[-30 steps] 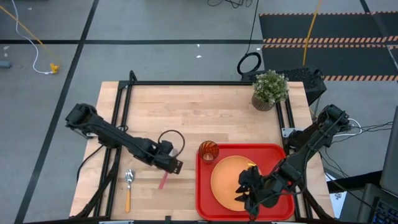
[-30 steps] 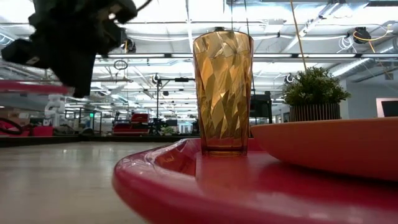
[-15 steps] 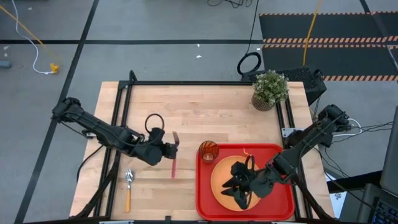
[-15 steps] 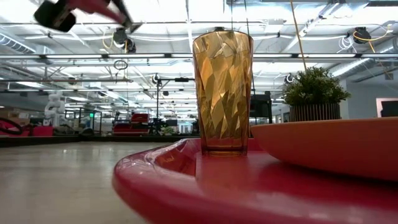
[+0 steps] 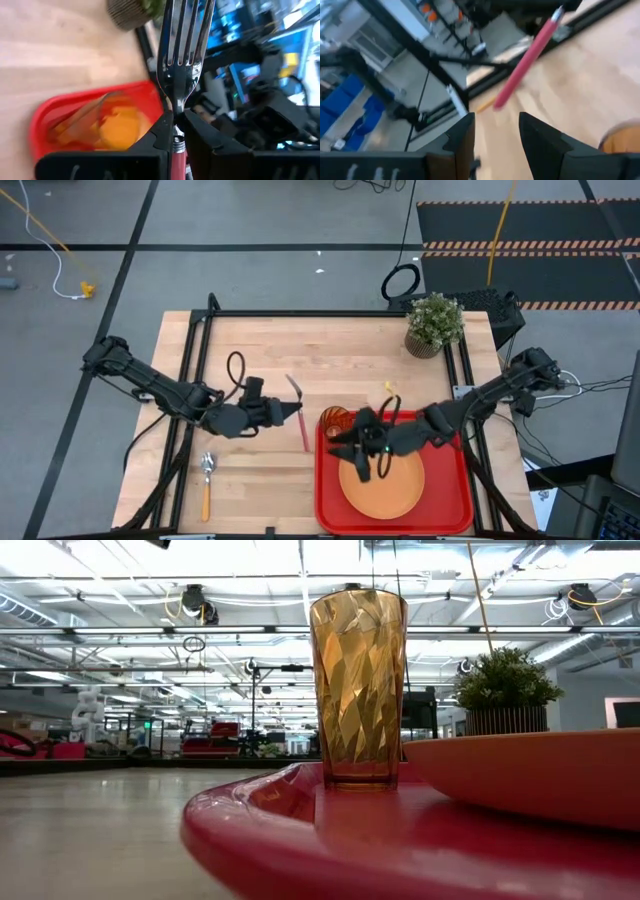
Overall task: Pick and place plate/cup/fork/spoon on tray
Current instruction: Put the red fork on the red serving tray to the right of the orange plate
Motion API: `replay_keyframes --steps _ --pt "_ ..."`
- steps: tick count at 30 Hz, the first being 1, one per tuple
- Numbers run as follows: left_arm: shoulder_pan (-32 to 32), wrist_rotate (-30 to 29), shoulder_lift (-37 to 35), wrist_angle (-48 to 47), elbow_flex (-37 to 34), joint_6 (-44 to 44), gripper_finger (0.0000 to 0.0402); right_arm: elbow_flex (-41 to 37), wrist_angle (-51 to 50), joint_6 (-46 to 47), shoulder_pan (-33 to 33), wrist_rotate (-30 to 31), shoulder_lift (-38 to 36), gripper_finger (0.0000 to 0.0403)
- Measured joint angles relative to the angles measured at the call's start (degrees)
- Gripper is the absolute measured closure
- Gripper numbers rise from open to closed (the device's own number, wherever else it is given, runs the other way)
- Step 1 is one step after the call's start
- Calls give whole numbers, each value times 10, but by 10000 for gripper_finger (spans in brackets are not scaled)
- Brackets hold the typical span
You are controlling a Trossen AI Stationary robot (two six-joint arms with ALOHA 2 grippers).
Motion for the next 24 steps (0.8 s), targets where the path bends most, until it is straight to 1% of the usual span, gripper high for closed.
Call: replay_keyframes --steps 3,6,11,15,19,21,24 --pt "2 -20 0 48 0 42 366 0 40 -30 -23 0 0 248" --pt "9 -23 0 84 0 82 366 0 69 -62 -42 0 0 229" --pt "24 -52 0 126 0 141 366 0 71 -72 -69 -1 0 183" --pt "37 -57 0 160 0 196 366 0 72 -74 -84 0 0 152" --pt "49 -57 0 175 0 232 366 0 63 -84 -96 22 0 146" --pt "55 -57 0 176 0 234 366 0 60 -85 -100 40 0 151" --pt "59 -57 0 179 0 234 366 0 68 -81 -108 45 0 162"
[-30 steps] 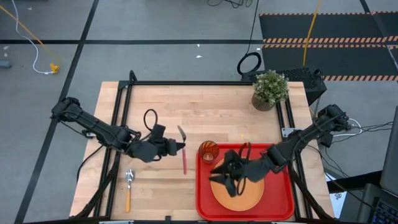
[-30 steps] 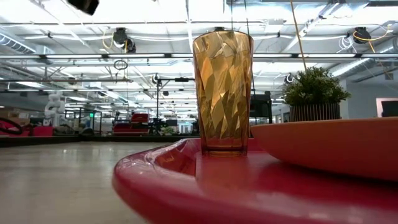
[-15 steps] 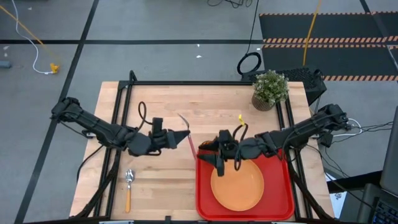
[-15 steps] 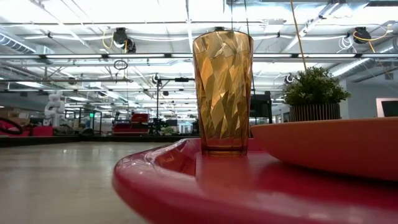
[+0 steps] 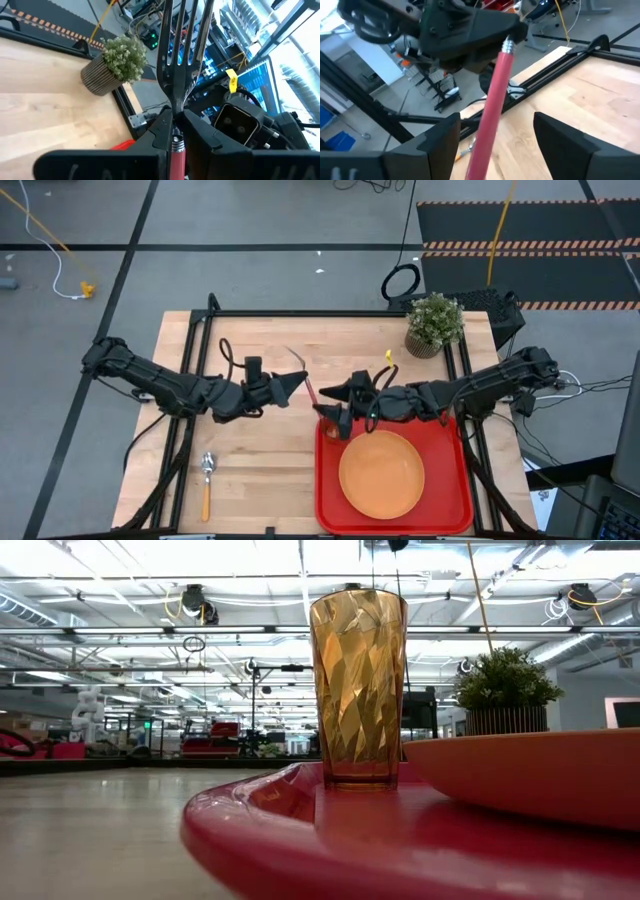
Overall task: Pick and place plate/cup/fork/spoon on tray
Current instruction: Put the red fork on the red serving tray to the right of the orange plate
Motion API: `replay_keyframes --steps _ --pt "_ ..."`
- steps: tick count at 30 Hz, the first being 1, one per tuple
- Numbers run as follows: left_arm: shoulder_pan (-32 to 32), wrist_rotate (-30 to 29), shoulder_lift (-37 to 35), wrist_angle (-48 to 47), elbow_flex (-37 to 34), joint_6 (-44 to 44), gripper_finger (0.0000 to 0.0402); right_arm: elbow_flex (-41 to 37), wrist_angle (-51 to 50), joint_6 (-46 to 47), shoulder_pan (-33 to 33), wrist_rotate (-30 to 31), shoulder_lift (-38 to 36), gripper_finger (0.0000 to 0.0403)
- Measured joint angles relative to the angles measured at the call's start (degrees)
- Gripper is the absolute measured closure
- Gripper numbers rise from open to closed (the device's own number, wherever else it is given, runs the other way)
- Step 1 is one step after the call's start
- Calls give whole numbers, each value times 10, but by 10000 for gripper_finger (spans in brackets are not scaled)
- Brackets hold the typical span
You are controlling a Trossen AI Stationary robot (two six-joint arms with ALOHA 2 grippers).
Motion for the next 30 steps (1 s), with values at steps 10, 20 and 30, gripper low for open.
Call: replay_keyframes --steps 10,20,30 --pt "6 -19 6 29 0 23 366 0 -9 -21 -11 -2 0 212" --pt "18 -25 6 29 0 31 366 0 -12 -33 -26 -3 0 271" --pt "25 -51 6 33 0 47 366 0 -13 -39 -42 -3 0 285"
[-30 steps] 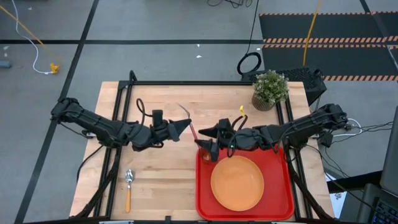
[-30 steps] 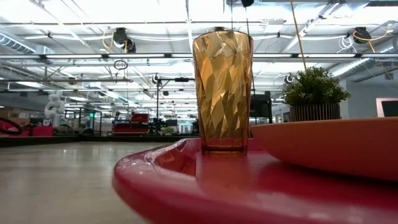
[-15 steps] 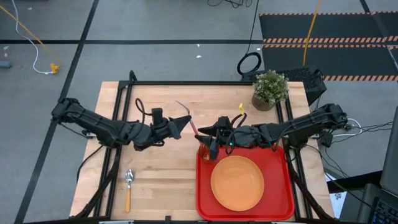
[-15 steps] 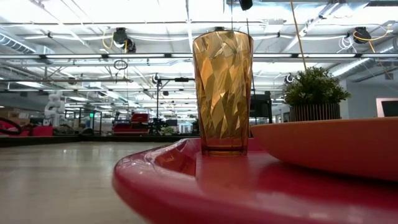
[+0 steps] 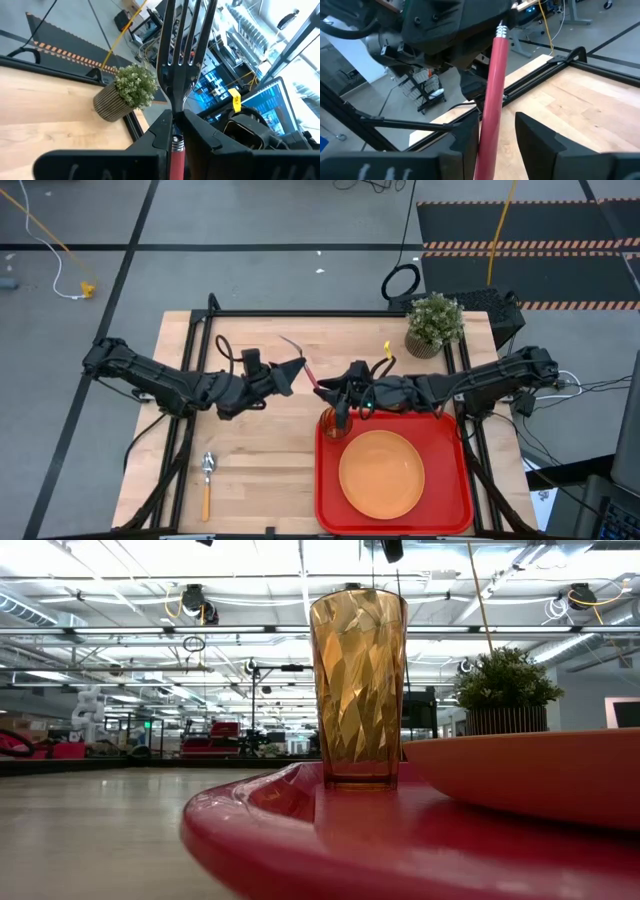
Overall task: Pick and place plate/cup/fork/spoon on tray
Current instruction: Put the red fork on the red serving tray to the right of the orange plate
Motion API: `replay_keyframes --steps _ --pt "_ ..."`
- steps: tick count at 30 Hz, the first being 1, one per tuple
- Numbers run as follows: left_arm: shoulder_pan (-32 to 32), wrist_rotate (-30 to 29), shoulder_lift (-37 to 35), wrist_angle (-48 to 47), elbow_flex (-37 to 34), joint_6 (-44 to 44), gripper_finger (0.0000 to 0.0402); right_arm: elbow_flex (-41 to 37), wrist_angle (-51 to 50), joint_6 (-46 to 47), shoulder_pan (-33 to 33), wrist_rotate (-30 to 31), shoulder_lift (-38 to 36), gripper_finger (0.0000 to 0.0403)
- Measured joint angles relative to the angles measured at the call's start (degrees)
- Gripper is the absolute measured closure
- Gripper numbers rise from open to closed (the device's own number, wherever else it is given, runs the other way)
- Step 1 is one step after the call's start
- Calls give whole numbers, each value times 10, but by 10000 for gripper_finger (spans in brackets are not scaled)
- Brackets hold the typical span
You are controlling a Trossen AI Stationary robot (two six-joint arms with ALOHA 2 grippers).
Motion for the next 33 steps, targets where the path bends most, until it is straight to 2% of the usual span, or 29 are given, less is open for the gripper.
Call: replay_keyframes --steps 6,16,24,28,33 --pt "0 -2 0 14 0 5 366 0 1 0 -12 -5 0 313" --pt "0 -1 0 25 0 4 366 0 1 -5 -26 -28 0 389" --pt "0 5 0 25 0 20 363 0 0 11 -26 -43 -3 390" --pt "0 31 -9 26 0 52 322 0 -26 26 -26 -62 -23 391" --pt "-1 44 -26 25 0 61 246 -1 -131 67 -27 -62 -79 391"
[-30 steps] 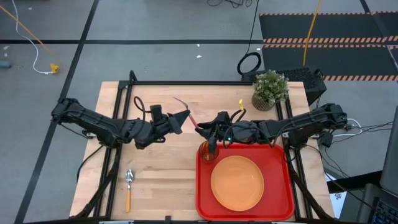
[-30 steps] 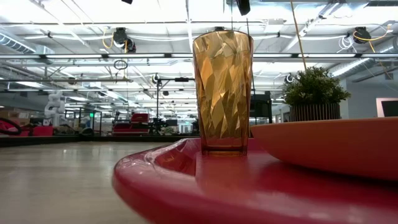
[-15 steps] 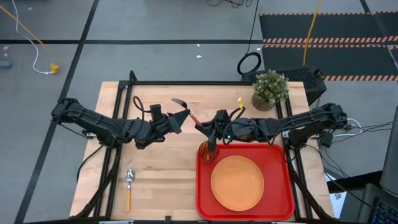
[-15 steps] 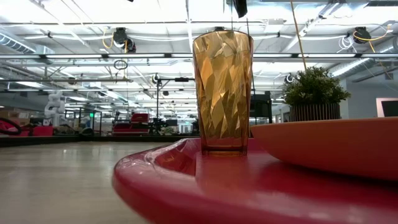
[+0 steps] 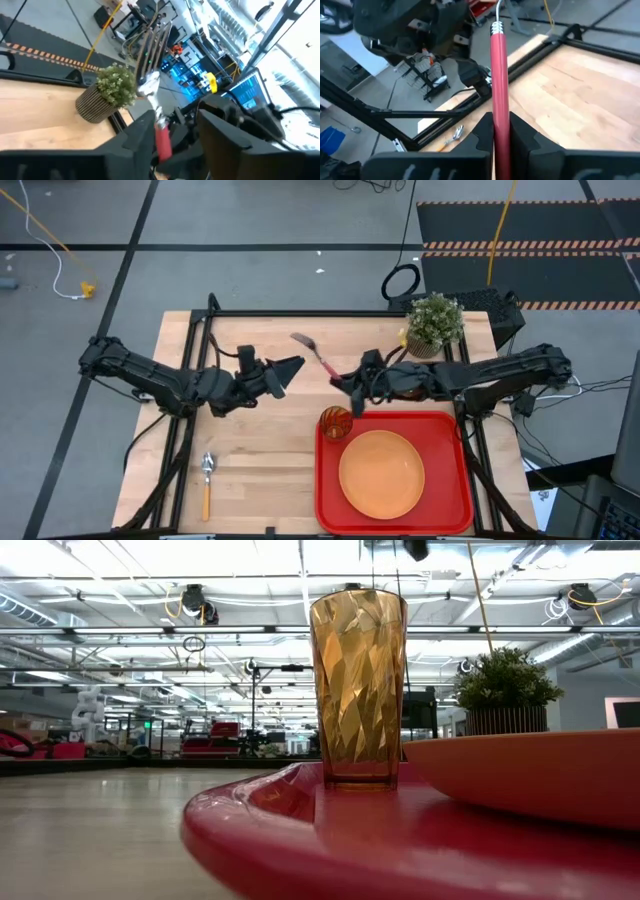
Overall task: Pick and place plate/cup/fork/spoon on tray
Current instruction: Put the red fork on the red serving tray to the right of the orange plate
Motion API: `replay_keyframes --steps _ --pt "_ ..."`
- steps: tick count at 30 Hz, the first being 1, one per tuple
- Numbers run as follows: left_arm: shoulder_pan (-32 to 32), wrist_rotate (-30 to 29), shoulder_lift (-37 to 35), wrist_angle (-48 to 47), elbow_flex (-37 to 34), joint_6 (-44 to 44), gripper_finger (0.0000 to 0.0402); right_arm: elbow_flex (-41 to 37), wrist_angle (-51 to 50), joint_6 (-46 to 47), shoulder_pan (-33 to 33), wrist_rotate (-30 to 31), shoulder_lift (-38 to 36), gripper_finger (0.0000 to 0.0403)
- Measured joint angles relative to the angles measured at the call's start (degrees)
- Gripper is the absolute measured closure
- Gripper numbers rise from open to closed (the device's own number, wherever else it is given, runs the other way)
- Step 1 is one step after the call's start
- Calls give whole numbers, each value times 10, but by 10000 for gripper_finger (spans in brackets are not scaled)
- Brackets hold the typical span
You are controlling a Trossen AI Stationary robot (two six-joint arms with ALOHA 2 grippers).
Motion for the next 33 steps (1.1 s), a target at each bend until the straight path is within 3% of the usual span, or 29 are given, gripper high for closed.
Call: replay_keyframes --steps 5,15,23,33 --pt "5 4 -13 -6 0 18 201 0 -108 55 1 1 -66 391" --pt "22 4 -18 -28 0 14 195 0 -269 179 54 22 -170 391" --pt "22 3 -18 -37 0 18 195 0 -366 318 151 65 -220 391" --pt "22 3 -18 -54 0 14 195 0 -459 494 284 111 -221 391"
